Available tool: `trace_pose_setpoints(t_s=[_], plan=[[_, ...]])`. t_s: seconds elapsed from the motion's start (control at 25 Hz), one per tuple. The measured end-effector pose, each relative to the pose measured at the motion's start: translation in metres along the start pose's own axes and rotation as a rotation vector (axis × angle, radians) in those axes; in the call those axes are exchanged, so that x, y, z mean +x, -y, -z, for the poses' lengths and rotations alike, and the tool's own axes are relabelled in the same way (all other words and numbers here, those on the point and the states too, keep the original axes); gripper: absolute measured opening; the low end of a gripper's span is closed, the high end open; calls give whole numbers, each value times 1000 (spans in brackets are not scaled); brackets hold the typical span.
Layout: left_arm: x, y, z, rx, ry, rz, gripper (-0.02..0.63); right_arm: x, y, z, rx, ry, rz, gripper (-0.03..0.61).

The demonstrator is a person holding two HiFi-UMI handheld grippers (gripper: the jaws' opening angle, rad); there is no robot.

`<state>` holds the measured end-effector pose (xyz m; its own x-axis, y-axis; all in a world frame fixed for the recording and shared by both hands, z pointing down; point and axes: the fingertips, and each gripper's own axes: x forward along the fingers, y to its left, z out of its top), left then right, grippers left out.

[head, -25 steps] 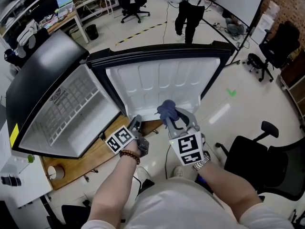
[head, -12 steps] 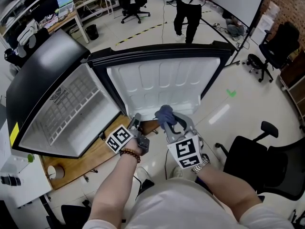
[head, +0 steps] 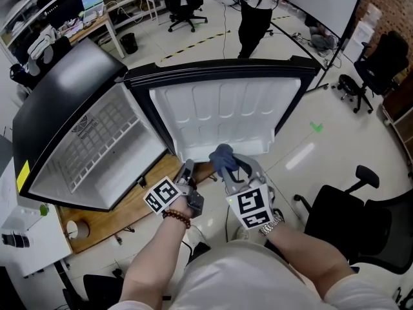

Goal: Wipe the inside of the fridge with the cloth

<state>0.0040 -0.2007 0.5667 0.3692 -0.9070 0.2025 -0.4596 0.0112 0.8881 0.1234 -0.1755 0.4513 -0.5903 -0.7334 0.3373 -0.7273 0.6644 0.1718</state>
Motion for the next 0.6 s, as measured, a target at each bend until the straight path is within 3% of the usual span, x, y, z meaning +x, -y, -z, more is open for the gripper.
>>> trace_pose_setpoints(t_s=[0.6], plan=[[-12,42,-19,33,18,130,58,3,-28,-19,-7,47,-60,98]])
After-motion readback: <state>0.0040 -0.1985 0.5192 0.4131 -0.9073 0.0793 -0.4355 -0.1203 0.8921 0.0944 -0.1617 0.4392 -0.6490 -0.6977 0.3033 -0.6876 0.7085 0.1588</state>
